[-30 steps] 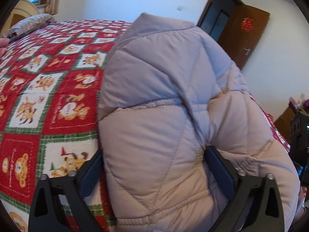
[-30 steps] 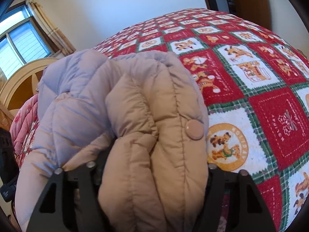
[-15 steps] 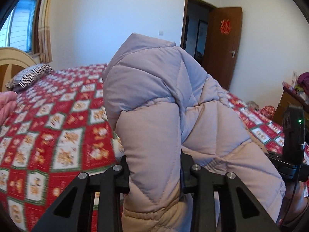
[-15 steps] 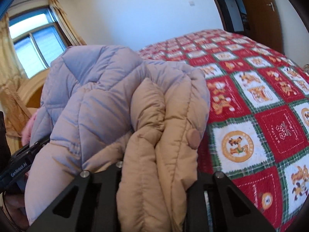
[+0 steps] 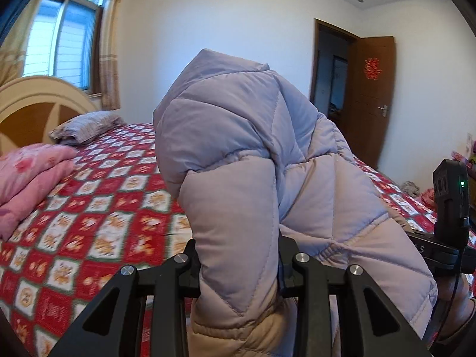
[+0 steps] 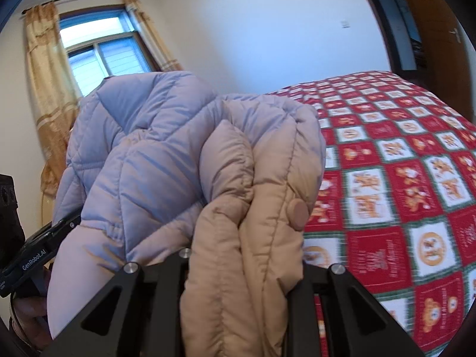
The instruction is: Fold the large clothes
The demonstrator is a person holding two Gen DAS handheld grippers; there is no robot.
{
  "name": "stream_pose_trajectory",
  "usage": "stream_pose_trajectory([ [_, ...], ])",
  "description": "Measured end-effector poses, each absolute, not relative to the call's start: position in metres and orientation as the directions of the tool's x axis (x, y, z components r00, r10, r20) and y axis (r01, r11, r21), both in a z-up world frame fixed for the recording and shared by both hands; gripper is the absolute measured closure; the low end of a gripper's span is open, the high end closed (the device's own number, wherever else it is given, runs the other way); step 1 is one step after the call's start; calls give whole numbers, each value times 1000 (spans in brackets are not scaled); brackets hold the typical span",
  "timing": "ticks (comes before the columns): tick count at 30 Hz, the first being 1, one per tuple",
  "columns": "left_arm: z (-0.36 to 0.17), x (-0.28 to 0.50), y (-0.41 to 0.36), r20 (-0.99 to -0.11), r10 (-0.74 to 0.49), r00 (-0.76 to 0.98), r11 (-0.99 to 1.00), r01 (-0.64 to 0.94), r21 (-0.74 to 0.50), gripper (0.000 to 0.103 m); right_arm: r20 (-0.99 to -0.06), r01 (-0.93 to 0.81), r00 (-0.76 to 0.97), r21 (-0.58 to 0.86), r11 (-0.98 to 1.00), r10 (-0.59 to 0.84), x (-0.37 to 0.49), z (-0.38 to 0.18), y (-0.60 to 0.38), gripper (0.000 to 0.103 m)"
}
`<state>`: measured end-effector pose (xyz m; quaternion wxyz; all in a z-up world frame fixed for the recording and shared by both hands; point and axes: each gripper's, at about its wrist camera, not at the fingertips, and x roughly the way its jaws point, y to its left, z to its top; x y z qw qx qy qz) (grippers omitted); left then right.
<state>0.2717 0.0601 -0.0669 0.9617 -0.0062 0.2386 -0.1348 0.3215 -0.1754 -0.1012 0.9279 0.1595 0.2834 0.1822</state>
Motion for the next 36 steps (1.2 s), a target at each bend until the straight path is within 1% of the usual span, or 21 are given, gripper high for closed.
stream_pose_trajectory([
  [8,-82,262,125,-479,-173,861,985,144,-98,69,-498,-342,713,367,865,494,335,-104,-111,80],
  [14,-96,262,162,-498,-131,857,990,85,-113,69,-534,-386,669,345,856,517,342,-111,-69,80],
  [20,-114,266,190,-529,-116,841,990,53,-133,69,-571,-411,631,328,850,525,347,-118,-38,80],
  [28,-142,278,209,-581,-117,806,986,24,-165,69,-613,-414,600,313,855,514,355,-131,-16,80],
  [31,-152,283,213,-597,-98,796,989,10,-148,64,-633,-407,588,307,860,504,361,-139,-11,79],
  [34,-162,287,219,-612,-78,787,990,-10,-140,51,-653,-398,575,304,866,494,367,-149,-6,78],
  [36,-169,289,224,-623,-62,780,989,-34,-141,37,-660,-392,571,303,869,488,370,-155,-4,77],
])
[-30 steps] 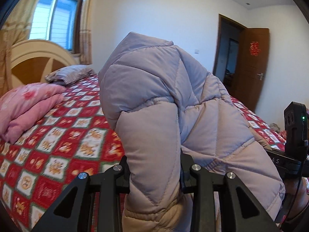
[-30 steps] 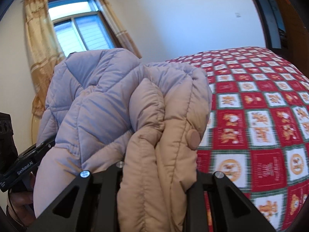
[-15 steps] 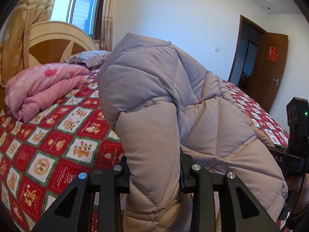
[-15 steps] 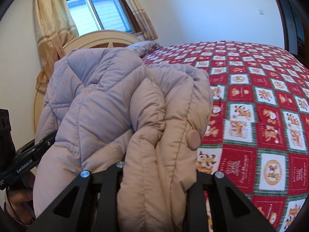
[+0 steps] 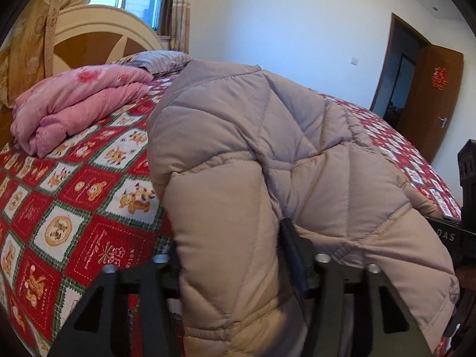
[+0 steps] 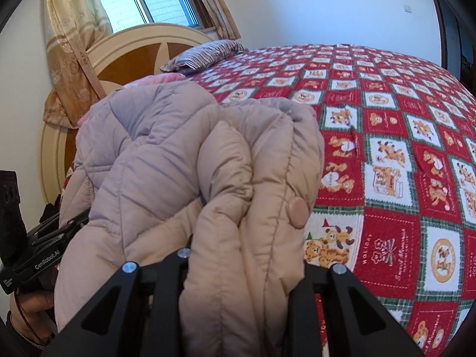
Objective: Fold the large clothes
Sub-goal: 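Lower the folded bundle onto the bedspread with both grippers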
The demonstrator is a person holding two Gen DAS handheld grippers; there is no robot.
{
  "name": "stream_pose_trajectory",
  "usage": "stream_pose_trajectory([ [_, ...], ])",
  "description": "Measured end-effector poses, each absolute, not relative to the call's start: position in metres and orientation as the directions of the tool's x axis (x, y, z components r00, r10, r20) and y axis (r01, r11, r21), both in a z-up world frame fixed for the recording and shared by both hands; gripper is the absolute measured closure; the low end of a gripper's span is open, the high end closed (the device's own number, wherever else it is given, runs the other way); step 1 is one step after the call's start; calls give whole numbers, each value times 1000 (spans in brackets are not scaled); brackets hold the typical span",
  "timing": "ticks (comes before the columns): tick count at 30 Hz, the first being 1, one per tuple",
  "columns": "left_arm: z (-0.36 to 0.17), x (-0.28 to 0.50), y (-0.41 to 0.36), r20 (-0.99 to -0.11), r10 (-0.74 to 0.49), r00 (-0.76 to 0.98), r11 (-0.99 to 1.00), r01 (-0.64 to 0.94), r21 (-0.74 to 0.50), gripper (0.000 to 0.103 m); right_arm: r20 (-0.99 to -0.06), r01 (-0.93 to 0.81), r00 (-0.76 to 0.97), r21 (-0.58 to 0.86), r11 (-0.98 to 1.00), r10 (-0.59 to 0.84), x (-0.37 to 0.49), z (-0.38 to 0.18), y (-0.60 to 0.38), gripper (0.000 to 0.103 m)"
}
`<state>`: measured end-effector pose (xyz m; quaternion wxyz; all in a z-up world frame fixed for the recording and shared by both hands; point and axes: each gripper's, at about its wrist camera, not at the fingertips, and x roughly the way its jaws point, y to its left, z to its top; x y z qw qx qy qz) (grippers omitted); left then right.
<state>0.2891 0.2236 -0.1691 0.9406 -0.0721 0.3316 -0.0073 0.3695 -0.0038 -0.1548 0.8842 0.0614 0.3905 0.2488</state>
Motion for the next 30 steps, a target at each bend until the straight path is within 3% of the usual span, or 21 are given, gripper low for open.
stream_pose_trajectory([
  [6,-184,293,240,-640,-22,768,981,-107,-161,6,-682,-358,552,326,875,480,379,-173,-3,63],
  [8,-187,294,243,-640,-6,768,979,-124,-159,3,-680,-342,556,336,877,478,381,-177,-4,53],
  [30,-203,302,251,-654,-51,755,962,-139,-235,1,-723,-283,579,254,925,376,390,-191,4,38],
])
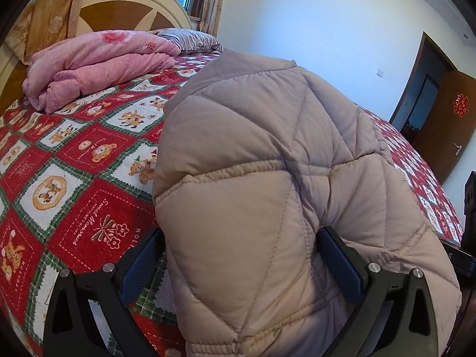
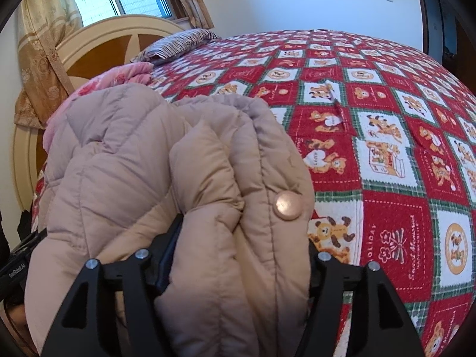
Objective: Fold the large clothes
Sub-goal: 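Lower the folded bundle onto the bedspread with both grippers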
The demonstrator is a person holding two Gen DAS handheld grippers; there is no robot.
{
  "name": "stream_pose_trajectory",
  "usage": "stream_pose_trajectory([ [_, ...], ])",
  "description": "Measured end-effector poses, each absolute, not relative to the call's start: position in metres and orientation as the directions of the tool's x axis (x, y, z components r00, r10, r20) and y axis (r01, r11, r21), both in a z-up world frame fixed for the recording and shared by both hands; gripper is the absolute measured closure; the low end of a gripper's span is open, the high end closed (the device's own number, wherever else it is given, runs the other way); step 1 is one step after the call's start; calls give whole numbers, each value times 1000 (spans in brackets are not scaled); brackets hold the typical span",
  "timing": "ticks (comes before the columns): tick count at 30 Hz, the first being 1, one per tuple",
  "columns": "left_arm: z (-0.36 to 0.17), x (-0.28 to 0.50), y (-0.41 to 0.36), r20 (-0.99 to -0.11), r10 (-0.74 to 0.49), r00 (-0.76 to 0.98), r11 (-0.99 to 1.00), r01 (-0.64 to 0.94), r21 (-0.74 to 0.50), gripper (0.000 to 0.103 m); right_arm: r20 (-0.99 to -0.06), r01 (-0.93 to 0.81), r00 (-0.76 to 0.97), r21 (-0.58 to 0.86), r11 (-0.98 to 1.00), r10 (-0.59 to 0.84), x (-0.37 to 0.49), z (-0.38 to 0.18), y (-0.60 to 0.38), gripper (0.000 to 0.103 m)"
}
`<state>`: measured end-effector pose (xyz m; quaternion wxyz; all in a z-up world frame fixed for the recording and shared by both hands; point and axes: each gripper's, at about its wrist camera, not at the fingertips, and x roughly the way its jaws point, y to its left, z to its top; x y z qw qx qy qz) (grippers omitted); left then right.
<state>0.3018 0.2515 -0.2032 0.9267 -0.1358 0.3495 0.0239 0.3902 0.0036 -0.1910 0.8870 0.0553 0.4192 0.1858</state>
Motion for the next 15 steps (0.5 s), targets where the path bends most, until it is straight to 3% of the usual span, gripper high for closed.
stream_pose_trajectory([
  [15,-200,301,245,-657,11,754,968,-173,-182,1,-758,-265,555,231,936,344,399,-195,7,28],
])
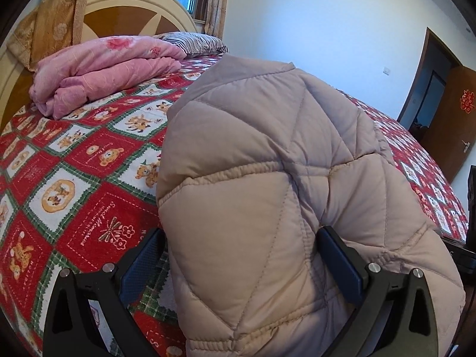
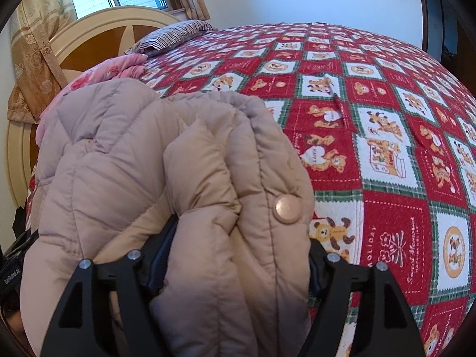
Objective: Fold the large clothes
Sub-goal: 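Lower the folded bundle onto the bedspread with both grippers, then open both grippers and pull them back from the folded jacket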
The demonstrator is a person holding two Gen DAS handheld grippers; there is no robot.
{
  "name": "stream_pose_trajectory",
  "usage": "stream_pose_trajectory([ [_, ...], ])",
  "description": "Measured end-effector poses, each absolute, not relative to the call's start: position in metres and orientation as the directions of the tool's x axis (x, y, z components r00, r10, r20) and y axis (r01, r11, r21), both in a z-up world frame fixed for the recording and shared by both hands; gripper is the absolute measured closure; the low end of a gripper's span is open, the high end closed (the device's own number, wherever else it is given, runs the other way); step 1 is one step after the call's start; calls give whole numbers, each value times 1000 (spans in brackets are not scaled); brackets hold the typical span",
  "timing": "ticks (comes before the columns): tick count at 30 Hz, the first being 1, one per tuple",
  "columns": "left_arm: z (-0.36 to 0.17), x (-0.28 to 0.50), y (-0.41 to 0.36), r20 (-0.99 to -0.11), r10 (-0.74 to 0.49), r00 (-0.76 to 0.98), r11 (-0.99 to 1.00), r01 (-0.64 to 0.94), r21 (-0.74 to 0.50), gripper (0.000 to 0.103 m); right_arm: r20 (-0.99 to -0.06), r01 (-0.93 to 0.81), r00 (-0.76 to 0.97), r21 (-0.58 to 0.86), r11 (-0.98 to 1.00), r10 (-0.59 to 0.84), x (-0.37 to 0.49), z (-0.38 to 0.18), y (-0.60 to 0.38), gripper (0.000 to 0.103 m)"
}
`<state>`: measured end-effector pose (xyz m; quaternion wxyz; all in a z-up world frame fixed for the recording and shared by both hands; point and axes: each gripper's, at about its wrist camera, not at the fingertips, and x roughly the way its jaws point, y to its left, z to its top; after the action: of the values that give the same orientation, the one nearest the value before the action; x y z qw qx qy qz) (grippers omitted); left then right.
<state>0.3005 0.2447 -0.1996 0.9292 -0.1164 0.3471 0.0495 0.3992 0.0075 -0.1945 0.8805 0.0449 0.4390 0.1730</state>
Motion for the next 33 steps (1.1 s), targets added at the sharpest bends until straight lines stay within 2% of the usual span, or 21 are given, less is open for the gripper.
stream_pose_trajectory([
  [4,-198,300,246,-662,11,750,968,-175,-182,1,-759,-261,559,222,940,334,399,-194,9,27],
  [8,-174,281,240,-648,84,757,970,-212,-122,1,-747,-255,576,220,942,331,393,-186,4,27],
  [13,-121,223,236,-549,107,829,965,-219,-143,1,-693,-258,658,158,953,293,354,-140,-6,26],
  [16,-90,186,230,-493,106,864,968,-202,-147,1,-625,-285,720,128,950,300,316,-104,-13,15],
  [23,-51,139,222,-400,102,911,972,-177,-156,1,-518,-339,783,109,934,345,257,-58,-11,14],
  [33,-44,130,220,-390,99,916,973,-170,-154,1,-481,-370,794,101,924,371,238,-42,-7,14],
])
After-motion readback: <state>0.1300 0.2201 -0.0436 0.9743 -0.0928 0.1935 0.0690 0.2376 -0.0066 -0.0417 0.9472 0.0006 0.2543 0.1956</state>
